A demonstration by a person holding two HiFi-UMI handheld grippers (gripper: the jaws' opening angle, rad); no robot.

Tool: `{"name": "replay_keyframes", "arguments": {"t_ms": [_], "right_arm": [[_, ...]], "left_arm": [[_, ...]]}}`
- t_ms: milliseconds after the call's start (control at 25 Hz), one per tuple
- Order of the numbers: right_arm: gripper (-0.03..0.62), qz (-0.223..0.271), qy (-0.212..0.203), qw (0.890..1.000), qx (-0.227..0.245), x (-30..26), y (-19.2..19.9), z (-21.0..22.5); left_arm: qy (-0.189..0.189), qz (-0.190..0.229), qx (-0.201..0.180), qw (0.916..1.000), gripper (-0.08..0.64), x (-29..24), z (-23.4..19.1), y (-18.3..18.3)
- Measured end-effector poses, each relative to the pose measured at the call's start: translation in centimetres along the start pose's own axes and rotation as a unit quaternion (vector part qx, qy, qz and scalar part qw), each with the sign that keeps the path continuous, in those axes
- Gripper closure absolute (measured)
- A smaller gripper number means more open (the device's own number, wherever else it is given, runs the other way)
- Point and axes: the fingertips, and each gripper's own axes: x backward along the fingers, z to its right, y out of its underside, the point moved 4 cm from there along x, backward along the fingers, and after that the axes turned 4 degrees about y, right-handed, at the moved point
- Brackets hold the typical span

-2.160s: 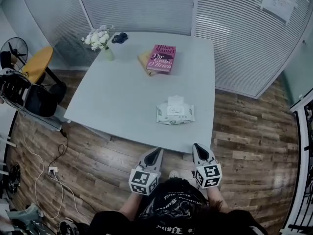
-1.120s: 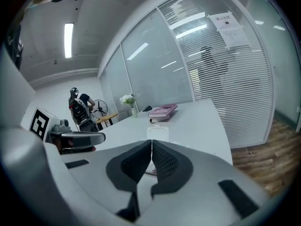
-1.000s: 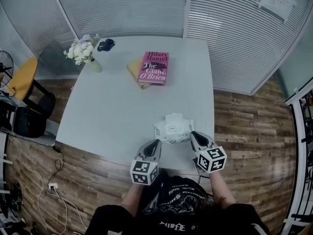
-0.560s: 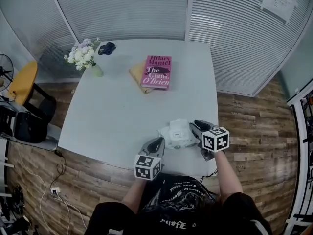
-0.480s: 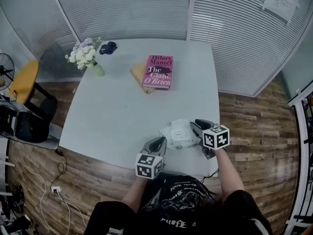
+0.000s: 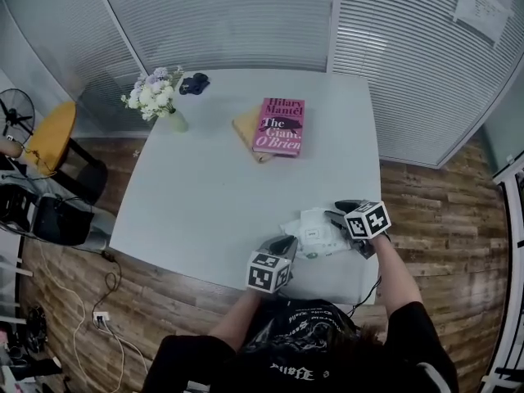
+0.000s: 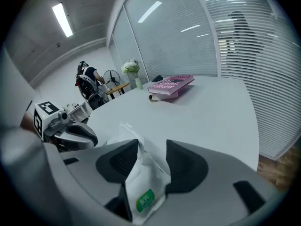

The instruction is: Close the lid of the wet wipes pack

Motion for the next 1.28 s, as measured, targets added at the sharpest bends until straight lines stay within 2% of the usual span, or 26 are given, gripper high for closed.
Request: {"name": "replay_keyframes", "arguments": {"t_ms": [160, 320, 800, 1000, 1280], "right_arm": [[0.418, -0.011, -0.032, 0.999, 0.016, -0.7, -0.7, -0.6], [0.54, -0.016, -0.044, 0.998, 0.04, -1.0, -1.1, -1.4], [0.552, -0.007, -0.054, 0.996, 0.077, -0.5, -1.2, -1.6], [0.552, 0.003, -0.048, 0.994, 0.102, 0.2, -1.3, -2.4], [0.551, 0.013, -0.029, 0.99, 0.138, 1.4, -0.8, -3.6]], "left_arm": [[0.008, -0.024, 0.009, 0.9996, 0.548, -0.8, -0.5, 1.0], [0.012, -0.034, 0.015, 0.9992, 0.548, -1.4, -0.7, 1.4], [0.006, -0.04, 0.03, 0.9987, 0.548, -2.1, -1.3, 1.8], [-0.003, -0.039, 0.023, 0.999, 0.548, -2.0, -1.3, 1.9], [-0.016, -0.033, 0.034, 0.9987, 0.547, -2.1, -1.2, 1.8]]}}
